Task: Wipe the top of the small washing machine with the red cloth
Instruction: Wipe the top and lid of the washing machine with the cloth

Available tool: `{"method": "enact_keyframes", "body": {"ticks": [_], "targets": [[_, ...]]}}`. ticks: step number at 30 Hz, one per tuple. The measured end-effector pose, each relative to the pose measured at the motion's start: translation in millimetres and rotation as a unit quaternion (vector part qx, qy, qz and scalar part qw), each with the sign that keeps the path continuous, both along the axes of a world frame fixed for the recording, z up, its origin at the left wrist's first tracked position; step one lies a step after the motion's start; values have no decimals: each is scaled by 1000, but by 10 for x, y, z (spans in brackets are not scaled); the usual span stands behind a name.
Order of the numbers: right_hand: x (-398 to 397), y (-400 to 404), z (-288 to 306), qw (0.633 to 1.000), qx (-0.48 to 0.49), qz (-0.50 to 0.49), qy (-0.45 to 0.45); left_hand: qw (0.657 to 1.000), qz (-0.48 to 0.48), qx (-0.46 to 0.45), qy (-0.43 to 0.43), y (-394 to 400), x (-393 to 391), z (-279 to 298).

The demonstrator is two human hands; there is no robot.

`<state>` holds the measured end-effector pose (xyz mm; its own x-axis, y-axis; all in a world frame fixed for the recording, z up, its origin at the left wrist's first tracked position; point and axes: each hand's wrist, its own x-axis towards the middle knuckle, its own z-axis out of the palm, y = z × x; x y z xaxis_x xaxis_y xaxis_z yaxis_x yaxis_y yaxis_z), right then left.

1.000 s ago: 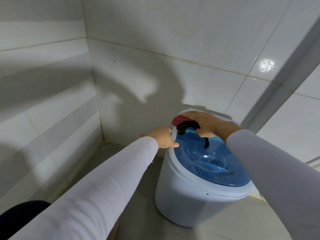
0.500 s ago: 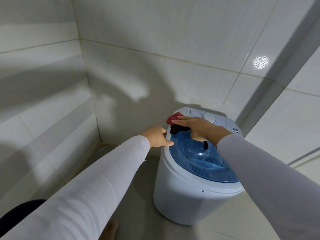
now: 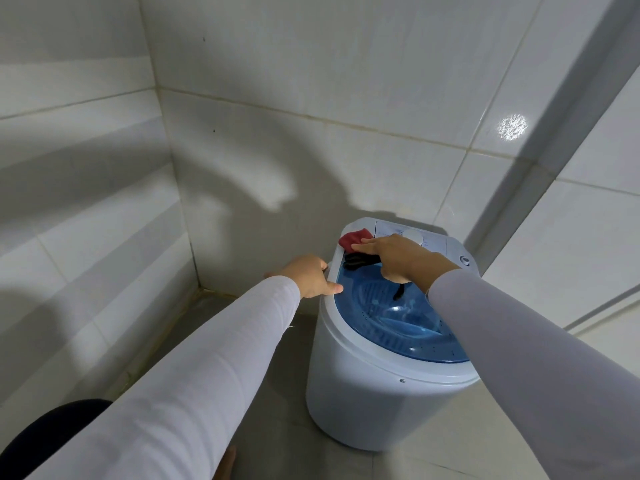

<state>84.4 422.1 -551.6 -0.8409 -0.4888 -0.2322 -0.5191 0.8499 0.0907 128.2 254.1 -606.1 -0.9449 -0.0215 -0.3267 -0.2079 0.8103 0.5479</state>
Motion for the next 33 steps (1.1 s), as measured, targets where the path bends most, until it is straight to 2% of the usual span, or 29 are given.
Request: {"method": "enact_keyframes", "body": {"ticks": [33], "targets": [[87, 552, 98, 997, -7, -73, 0, 999, 16, -30, 9, -52, -119, -172]]}}
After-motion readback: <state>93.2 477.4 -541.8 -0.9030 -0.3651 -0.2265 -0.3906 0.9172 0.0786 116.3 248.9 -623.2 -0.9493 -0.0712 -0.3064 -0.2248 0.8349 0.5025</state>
